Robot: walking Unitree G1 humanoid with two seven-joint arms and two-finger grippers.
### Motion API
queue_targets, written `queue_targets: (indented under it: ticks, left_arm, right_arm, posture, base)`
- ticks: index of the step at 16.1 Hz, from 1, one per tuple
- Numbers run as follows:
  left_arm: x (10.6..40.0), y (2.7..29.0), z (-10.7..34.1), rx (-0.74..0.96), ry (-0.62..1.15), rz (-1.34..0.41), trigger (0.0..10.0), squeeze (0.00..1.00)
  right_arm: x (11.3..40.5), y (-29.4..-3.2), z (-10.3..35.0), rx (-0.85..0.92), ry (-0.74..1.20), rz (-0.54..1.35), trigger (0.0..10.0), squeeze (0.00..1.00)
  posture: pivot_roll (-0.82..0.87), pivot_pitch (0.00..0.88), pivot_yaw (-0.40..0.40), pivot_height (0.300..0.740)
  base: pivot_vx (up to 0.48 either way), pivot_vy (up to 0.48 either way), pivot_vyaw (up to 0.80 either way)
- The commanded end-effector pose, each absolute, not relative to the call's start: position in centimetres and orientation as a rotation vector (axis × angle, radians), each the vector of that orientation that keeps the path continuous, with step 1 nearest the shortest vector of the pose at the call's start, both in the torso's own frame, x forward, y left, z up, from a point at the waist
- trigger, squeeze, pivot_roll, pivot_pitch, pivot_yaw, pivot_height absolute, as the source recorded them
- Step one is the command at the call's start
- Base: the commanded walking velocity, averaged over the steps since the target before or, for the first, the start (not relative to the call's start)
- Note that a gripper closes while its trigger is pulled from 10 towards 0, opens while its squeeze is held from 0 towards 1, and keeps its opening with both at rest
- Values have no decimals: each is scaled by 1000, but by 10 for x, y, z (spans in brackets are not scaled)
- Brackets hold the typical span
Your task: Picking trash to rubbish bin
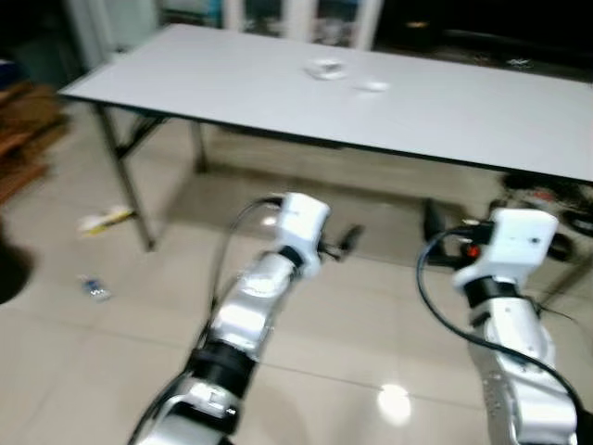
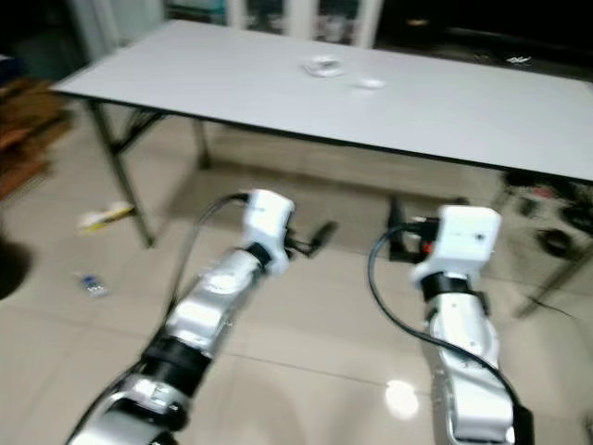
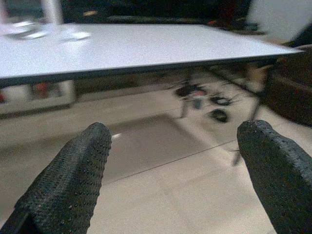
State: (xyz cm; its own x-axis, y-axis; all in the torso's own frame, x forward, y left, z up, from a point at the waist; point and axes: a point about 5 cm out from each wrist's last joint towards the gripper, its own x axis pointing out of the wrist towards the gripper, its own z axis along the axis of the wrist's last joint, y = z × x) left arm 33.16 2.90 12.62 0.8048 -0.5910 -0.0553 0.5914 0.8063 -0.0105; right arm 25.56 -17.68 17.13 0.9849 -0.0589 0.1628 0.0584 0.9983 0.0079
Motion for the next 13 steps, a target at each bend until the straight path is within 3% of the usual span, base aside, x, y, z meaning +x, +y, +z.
queue_targets:
  ticks: [1, 3, 13]
  left_arm:
    - [337, 42, 129, 11, 45, -590, 10000, 0]
    - [337, 42, 130, 7, 40, -592, 10000, 0]
    - [340, 41, 137, -1, 17, -596, 10000, 0]
  right_arm:
    - [257, -169, 176, 14, -183, -31, 10000, 0]
    - [257, -169, 176, 12, -183, -26, 10000, 0]
    - [256, -167, 174, 4, -183, -20, 10000, 0]
  posture:
    - [104, 0, -45, 740]
    - [106, 0, -47, 740]
    - [106, 0, -45, 740]
  base:
    - [0, 0, 0]
    - [0, 0, 0]
    - [384, 280, 0]
